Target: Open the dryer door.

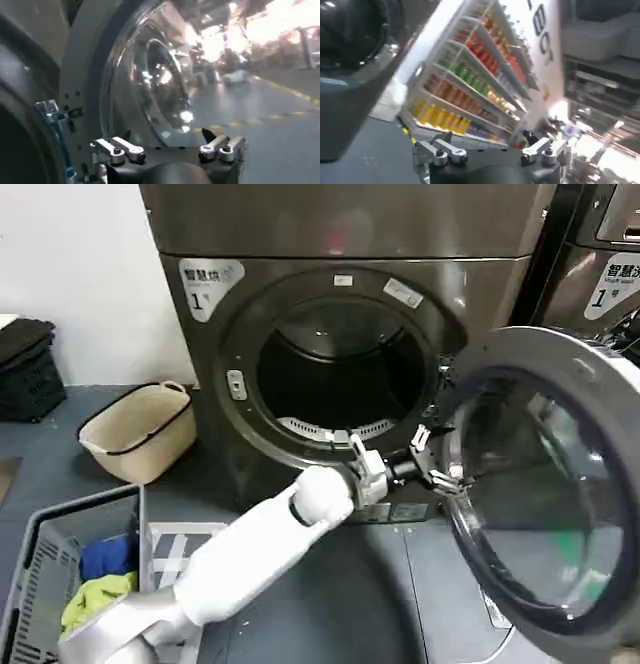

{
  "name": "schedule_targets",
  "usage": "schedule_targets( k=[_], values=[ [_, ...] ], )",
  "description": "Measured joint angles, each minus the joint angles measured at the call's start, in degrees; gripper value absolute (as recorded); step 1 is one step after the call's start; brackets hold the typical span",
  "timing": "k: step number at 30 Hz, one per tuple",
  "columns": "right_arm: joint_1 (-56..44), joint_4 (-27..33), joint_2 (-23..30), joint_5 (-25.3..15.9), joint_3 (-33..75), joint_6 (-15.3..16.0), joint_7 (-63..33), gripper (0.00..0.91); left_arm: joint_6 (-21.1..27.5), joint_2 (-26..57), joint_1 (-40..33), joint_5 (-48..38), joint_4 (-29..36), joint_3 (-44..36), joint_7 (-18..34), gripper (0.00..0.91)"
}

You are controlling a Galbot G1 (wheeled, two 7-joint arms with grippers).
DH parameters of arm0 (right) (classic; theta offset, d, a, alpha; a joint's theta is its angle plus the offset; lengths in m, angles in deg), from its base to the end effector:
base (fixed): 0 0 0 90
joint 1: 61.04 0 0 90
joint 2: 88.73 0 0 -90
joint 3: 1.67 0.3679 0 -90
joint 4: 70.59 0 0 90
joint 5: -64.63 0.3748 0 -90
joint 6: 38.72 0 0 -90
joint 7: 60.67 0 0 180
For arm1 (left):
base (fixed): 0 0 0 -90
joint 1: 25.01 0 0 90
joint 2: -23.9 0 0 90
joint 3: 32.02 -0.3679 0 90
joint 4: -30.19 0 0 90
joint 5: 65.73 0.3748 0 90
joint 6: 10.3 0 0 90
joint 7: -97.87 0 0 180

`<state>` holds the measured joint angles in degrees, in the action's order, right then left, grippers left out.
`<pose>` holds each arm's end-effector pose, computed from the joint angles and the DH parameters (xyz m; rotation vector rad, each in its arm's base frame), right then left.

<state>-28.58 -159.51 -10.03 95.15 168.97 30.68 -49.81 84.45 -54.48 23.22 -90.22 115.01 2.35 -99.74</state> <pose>-0.2164 -0.4360 -0.2099 -1.4564 -2.5318 0.8381 0.4606 -0.2209 -0.1994 1.6598 2.4288 0.3376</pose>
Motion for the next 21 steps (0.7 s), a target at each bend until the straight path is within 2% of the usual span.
schedule_targets(
  k=[9,21],
  values=[
    [1.52,-3.12,3.37,-1.09,0.41,2.31,-4.91,0.907,-0.16,-4.28,-0.67,0.57,-3.41,-1.55,7.03,0.907],
    [2.40,-4.77,5.10,-1.50,-0.04,2.60,-5.08,0.907,-0.11,-6.27,-0.65,0.61,-4.21,-1.93,7.32,0.907]
  ],
)
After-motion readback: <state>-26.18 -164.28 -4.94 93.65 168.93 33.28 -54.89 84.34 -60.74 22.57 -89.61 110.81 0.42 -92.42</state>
